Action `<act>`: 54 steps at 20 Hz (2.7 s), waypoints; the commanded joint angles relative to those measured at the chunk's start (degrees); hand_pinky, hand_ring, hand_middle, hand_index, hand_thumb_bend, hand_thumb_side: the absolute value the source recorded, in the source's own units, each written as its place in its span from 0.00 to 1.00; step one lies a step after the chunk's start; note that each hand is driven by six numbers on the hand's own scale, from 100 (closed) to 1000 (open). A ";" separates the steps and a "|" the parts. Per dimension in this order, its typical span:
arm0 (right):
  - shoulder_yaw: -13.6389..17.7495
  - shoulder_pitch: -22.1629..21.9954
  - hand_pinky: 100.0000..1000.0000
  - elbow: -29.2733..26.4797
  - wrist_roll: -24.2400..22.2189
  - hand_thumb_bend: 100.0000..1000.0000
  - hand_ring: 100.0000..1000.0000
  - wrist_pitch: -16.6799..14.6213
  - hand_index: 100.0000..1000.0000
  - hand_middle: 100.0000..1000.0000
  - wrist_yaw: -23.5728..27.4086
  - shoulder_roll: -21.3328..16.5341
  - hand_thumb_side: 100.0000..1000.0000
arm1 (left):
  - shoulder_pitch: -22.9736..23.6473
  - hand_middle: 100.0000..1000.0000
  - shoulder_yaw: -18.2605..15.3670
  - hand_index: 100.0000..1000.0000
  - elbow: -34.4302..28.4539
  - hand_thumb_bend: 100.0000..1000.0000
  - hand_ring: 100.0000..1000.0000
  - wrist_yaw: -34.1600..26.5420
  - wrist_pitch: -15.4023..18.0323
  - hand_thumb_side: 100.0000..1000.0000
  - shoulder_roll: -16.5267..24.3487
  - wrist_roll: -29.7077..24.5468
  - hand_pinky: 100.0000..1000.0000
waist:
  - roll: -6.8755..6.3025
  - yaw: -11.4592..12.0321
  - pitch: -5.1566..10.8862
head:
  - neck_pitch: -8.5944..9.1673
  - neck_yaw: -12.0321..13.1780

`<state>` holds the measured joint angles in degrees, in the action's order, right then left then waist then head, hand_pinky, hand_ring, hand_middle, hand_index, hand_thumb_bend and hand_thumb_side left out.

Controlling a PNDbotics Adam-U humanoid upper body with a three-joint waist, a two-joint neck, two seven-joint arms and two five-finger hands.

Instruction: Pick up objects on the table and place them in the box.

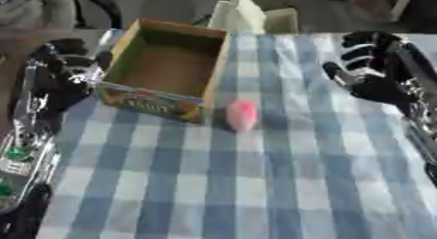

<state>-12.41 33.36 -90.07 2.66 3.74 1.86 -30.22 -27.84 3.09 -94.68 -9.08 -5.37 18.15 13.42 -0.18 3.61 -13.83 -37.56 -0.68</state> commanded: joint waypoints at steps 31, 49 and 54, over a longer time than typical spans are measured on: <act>-13.20 11.66 0.79 10.97 -25.15 0.49 0.86 -9.33 0.82 0.82 -16.31 7.35 0.17 | -1.33 0.52 0.78 0.63 -0.98 0.53 0.54 0.06 -0.10 0.09 0.02 -0.95 0.47 | -0.22 0.85 0.72 | 0.07 -1.58; -12.05 12.72 0.58 17.98 -19.70 0.31 0.62 -8.65 0.71 0.64 -31.74 10.39 0.00 | -1.41 0.53 0.96 0.63 -0.95 0.52 0.54 -0.06 -0.09 0.09 -0.21 -1.30 0.47 | -0.27 1.57 0.72 | 0.24 -1.84; -11.42 12.82 0.46 19.09 -14.49 0.08 0.54 -7.98 0.64 0.56 -32.95 10.86 0.00 | -1.47 0.53 0.95 0.63 -0.96 0.52 0.54 -0.06 -0.10 0.09 -0.22 -1.32 0.47 | -0.25 1.77 0.76 | 0.25 -1.93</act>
<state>-24.45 45.04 -70.88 -13.07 -4.39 -30.55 -19.16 -28.35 4.12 -94.78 -9.08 -5.55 17.16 12.22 -0.27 5.28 -13.99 -37.57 -2.49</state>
